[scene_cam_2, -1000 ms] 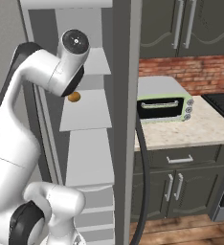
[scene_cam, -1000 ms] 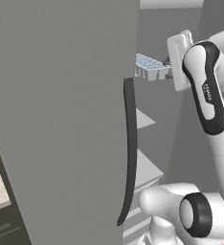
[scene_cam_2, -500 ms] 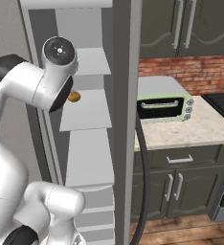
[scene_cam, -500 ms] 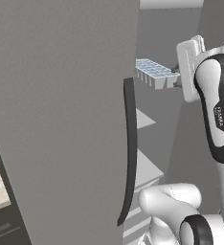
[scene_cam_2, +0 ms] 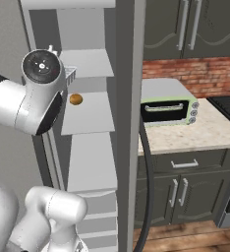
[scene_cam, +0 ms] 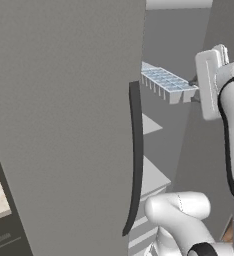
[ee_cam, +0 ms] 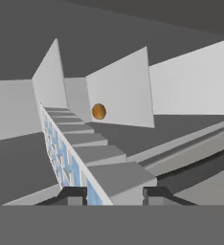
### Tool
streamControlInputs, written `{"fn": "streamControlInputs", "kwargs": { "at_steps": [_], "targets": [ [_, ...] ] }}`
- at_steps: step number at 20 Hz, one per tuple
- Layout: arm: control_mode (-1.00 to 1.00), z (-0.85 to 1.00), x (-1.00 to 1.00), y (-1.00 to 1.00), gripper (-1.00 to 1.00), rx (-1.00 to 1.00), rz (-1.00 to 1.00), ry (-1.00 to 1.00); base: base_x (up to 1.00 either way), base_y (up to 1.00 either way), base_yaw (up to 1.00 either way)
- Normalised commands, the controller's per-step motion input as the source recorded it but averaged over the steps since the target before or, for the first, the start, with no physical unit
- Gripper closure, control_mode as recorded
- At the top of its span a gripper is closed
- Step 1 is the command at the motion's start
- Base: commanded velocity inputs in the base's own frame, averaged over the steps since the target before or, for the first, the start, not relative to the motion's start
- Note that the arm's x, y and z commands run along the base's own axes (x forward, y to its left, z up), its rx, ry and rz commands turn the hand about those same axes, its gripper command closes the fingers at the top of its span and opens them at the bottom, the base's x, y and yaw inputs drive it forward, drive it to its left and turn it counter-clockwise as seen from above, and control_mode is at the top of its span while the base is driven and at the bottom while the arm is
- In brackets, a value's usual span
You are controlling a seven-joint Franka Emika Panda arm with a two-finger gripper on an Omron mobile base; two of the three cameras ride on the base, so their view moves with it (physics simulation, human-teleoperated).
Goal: Open the freezer door, pick up the ice cube tray from the freezer, and place it on the dining counter.
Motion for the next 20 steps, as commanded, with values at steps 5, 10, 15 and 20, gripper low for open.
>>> {"fn": "streamControlInputs", "kwargs": {
  "at_steps": [5,10,15,20],
  "targets": [
    [-1.0,0.0,-0.56,0.0,1.0,0.0,0.0,0.0,0.0,0.0,0.0],
    [-1.0,0.0,-0.5,0.0,1.0,0.0,0.0,0.0,0.0,0.0,0.0],
    [-1.0,0.0,-0.42,0.0,1.0,0.0,0.0,0.0,0.0,0.0,0.0],
    [-1.0,0.0,-0.32,0.0,1.0,0.0,0.0,0.0,0.0,0.0,0.0]
  ]
}}
